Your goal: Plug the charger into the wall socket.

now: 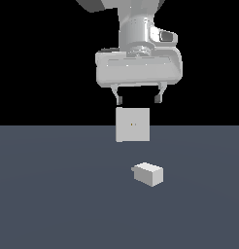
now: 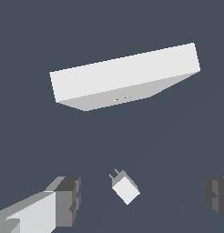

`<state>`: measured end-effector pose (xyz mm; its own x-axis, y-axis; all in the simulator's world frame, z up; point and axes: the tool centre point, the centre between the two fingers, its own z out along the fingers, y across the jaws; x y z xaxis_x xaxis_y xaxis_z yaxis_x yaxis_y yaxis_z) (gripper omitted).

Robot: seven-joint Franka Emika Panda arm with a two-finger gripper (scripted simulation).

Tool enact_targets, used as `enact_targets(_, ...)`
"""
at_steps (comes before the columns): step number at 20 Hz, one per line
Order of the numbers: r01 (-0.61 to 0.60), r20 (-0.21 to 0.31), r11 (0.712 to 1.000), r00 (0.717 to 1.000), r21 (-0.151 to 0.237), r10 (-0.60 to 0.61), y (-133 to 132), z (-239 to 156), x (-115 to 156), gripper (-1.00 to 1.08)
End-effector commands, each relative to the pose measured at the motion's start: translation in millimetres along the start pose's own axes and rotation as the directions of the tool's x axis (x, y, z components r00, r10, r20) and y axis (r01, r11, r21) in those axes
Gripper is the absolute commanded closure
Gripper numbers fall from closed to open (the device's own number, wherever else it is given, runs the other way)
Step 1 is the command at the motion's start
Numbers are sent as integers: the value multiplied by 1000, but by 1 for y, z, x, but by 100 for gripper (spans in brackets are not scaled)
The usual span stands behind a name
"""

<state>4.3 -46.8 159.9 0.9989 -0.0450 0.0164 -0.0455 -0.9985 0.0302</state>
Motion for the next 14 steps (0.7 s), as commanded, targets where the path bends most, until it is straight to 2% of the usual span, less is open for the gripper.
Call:
enact_targets(1, 0, 0, 1000, 1000, 0, 0, 0, 0, 0, -92)
enact_targets(14, 97, -37, 995, 995, 15, -97, -2, 11, -13, -92)
